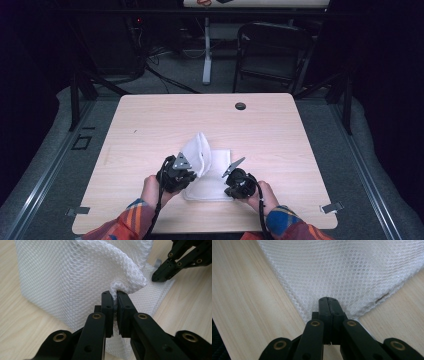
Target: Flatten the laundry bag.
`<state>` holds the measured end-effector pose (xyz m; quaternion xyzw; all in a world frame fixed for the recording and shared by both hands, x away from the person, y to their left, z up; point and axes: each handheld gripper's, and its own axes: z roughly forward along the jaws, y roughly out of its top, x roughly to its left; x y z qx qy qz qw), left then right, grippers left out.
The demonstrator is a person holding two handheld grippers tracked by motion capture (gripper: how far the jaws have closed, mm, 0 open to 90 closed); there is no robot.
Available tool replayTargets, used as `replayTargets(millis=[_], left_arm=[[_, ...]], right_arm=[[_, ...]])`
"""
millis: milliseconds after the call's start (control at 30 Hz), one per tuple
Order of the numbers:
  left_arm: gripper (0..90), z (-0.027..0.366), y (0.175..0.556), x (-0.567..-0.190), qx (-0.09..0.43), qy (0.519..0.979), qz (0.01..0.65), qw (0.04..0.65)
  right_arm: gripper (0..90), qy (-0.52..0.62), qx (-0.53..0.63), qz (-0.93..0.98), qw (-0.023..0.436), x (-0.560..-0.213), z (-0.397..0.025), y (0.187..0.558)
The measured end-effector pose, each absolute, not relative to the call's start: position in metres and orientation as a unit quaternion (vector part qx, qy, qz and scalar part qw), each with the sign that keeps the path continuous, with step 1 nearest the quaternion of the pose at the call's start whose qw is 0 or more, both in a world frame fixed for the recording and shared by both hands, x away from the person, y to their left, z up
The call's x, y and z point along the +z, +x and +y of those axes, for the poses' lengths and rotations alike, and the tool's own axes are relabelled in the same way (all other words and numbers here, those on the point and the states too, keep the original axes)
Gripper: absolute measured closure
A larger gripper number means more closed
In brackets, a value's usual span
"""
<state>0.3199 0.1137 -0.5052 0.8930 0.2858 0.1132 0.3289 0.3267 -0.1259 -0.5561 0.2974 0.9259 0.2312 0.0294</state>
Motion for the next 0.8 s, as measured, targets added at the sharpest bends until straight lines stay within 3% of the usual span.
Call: replayTargets(millis=[367, 800], left_arm=[[85.1, 0.132, 0.322, -0.503, 0.098, 0.893, 0.302, 0.318], [85.6, 0.142, 0.323, -0.504, 0.118, 0.883, 0.327, 0.314]], right_arm=[[90.0, 0.285, 0.214, 0.933, 0.047, -0.554, -0.124, 0.323], [90.0, 0.288, 0.203, 0.934, 0.062, -0.554, -0.125, 0.322]])
